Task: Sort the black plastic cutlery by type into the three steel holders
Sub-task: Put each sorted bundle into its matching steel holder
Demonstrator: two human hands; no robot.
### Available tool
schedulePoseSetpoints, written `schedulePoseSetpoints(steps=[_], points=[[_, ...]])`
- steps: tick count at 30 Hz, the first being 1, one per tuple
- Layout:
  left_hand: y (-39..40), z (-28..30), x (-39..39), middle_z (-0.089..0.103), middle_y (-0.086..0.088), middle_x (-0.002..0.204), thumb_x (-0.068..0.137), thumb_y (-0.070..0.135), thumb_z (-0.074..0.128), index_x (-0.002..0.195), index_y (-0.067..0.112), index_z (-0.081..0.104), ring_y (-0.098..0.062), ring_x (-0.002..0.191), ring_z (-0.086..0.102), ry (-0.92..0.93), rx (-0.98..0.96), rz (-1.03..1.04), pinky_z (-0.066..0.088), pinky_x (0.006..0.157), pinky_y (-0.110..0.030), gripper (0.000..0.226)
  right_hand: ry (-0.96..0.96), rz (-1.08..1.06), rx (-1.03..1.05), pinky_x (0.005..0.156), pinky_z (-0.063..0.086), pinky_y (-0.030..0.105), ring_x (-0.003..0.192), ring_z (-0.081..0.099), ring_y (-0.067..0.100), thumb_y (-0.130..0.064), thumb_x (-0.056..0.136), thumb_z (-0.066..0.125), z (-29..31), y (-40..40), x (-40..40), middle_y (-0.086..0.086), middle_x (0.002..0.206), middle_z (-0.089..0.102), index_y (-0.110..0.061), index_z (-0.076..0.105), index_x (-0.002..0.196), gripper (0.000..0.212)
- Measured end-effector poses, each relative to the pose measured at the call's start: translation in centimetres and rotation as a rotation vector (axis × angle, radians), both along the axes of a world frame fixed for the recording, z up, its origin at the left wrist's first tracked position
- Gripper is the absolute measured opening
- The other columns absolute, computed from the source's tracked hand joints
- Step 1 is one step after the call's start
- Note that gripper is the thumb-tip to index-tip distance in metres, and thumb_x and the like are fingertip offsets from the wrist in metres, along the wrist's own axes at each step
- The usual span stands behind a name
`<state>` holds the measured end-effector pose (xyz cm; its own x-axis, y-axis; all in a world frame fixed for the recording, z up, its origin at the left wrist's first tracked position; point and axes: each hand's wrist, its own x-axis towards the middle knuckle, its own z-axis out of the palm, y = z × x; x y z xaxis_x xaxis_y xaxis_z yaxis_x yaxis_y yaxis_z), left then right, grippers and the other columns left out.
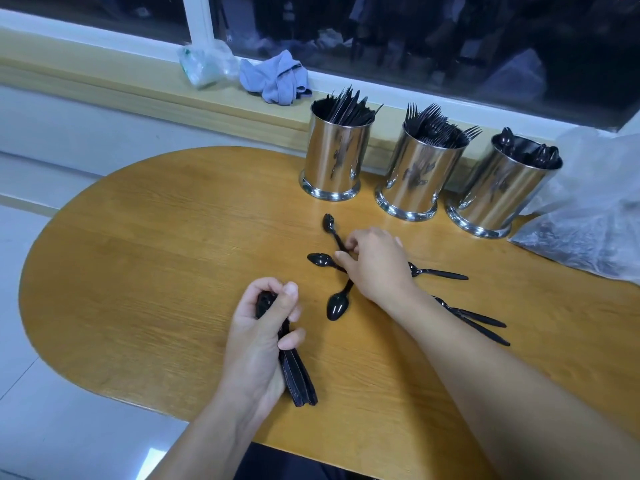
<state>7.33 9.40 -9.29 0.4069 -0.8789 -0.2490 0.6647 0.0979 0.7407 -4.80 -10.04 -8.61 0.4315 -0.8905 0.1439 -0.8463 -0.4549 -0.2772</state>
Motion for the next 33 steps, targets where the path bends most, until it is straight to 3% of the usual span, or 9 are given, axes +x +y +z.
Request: schedulePoseSetpoints(steps=[4, 6, 8, 10, 14, 17, 21, 27, 33], points=[[0.0, 0.0, 0.1, 0.058, -0.003, 0.100, 0.096, 0.038, 0.080, 0.102, 0.014, 0.066, -0.008, 0.070, 0.046, 0.049, -0.003, -0.001, 0.036, 0.043, -0.016, 0.028, -0.057, -0.032, 0.131, 0.102, 0.054, 0.047, 0.078, 0.065, 0.016, -0.033, 0.105, 0.067, -0.1, -0.2, -0.2, -0.009, 0.077, 0.069, -0.028, 0.066, 0.088, 0.018], [-0.1, 0.0, 0.1, 0.058, -0.005, 0.103, 0.099, 0.042, 0.078, 0.108, 0.015, 0.066, -0.009, 0.070, 0.047, 0.040, -0.001, -0.004, 0.037, 0.044, -0.017, 0.031, -0.114, -0.049, 0.197, 0.082, 0.061, 0.040, 0.071, 0.067, 0.013, -0.032, 0.105, 0.069, 0.5, 0.1, -1.1, -0.008, 0.073, 0.070, -0.030, 0.067, 0.086, 0.020], [-0.1, 0.0, 0.1, 0.058, -0.004, 0.104, 0.100, 0.044, 0.076, 0.108, 0.015, 0.066, -0.009, 0.070, 0.047, 0.015, 0.005, -0.011, 0.037, 0.045, -0.018, 0.032, -0.187, -0.043, 0.220, 0.064, 0.054, 0.030, 0.066, 0.065, 0.011, -0.033, 0.105, 0.071, 1.2, 0.8, -2.5, -0.007, 0.071, 0.069, -0.031, 0.068, 0.086, 0.019], [-0.1, 0.0, 0.1, 0.057, -0.005, 0.103, 0.101, 0.047, 0.074, 0.106, 0.015, 0.065, -0.009, 0.069, 0.046, 0.000, 0.006, -0.020, 0.037, 0.045, -0.018, 0.034, -0.212, -0.003, 0.199, 0.071, 0.051, 0.029, 0.068, 0.062, 0.011, -0.031, 0.104, 0.073, 1.8, 1.6, -3.9, -0.007, 0.071, 0.067, -0.031, 0.069, 0.085, 0.019], [-0.2, 0.0, 0.0, 0.057, -0.003, 0.101, 0.103, 0.050, 0.071, 0.104, 0.015, 0.064, -0.009, 0.070, 0.045, -0.022, 0.004, -0.029, 0.038, 0.047, -0.018, 0.036, -0.184, 0.096, 0.100, 0.096, 0.053, 0.046, 0.083, 0.061, 0.011, -0.027, 0.104, 0.070, 1.9, 3.3, -5.8, -0.013, 0.081, 0.066, -0.033, 0.070, 0.085, 0.021], [-0.2, 0.0, -0.1, 0.057, -0.004, 0.101, 0.104, 0.050, 0.070, 0.106, 0.015, 0.063, -0.009, 0.070, 0.045, -0.031, 0.001, -0.031, 0.038, 0.047, -0.018, 0.035, -0.171, 0.132, 0.164, 0.109, 0.042, 0.045, 0.092, 0.062, 0.009, -0.030, 0.106, 0.069, 1.4, 3.8, -6.9, -0.015, 0.090, 0.070, -0.035, 0.075, 0.090, 0.018], [-0.1, 0.0, -0.2, 0.056, -0.003, 0.101, 0.106, 0.049, 0.068, 0.104, 0.015, 0.062, -0.008, 0.069, 0.044, -0.056, -0.002, -0.037, 0.037, 0.048, -0.018, 0.034, -0.131, 0.139, 0.043, 0.109, 0.036, 0.043, 0.106, 0.056, 0.013, -0.032, 0.103, 0.073, 0.4, 3.3, -7.6, -0.018, 0.101, 0.066, -0.037, 0.078, 0.109, 0.009], [-0.1, 0.2, -0.4, 0.055, -0.003, 0.100, 0.106, 0.047, 0.068, 0.102, 0.015, 0.061, -0.009, 0.069, 0.043, -0.076, -0.002, -0.025, 0.036, 0.048, -0.018, 0.033, 0.001, 0.242, 0.104, 0.110, 0.024, 0.034, 0.127, 0.044, 0.012, -0.033, 0.099, 0.077, 1.3, 1.8, -6.9, -0.013, 0.140, 0.053, -0.035, 0.059, 0.153, 0.057], [-0.1, 0.0, -0.4, 0.055, -0.004, 0.101, 0.105, 0.047, 0.070, 0.101, 0.014, 0.061, -0.009, 0.069, 0.044, -0.078, -0.002, -0.024, 0.035, 0.049, -0.018, 0.034, 0.078, 0.277, 0.077, 0.106, 0.029, 0.039, 0.112, 0.038, 0.010, -0.047, 0.101, 0.073, 0.8, 1.8, -6.2, -0.017, 0.127, 0.059, -0.036, 0.070, 0.144, 0.045]])
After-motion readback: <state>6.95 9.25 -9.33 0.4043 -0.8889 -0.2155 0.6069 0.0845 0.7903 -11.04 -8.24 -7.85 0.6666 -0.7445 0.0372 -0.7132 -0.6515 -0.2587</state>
